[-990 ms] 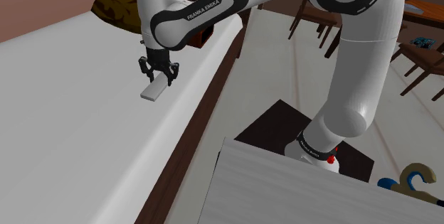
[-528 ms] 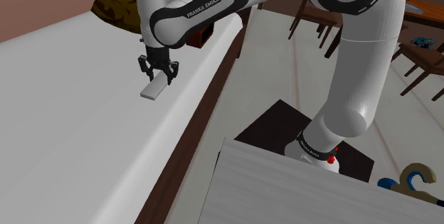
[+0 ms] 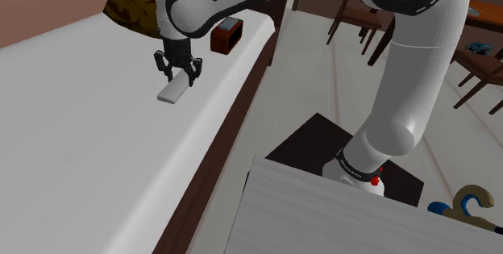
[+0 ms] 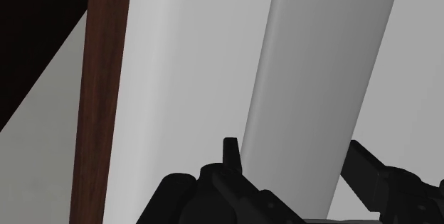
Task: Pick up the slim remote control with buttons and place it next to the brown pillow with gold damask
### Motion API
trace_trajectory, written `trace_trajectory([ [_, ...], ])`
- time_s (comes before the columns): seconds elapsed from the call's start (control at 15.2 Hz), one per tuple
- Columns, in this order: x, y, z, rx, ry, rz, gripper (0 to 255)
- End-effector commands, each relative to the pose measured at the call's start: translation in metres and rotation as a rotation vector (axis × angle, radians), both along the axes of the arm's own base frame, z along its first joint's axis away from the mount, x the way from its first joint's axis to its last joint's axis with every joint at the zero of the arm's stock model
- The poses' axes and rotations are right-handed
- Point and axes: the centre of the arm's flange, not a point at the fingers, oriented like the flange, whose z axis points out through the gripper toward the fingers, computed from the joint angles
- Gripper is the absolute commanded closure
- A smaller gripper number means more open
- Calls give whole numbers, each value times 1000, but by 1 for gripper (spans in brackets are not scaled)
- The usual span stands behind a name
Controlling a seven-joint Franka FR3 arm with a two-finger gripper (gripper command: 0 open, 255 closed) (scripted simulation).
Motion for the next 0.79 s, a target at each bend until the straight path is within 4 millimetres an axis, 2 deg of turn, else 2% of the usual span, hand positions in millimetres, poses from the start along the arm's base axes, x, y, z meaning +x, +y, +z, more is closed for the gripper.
trace_trajectory([
  [0.0,-1,0,9,0,0,0,255],
  [0.73,-1,0,67,0,0,0,255],
])
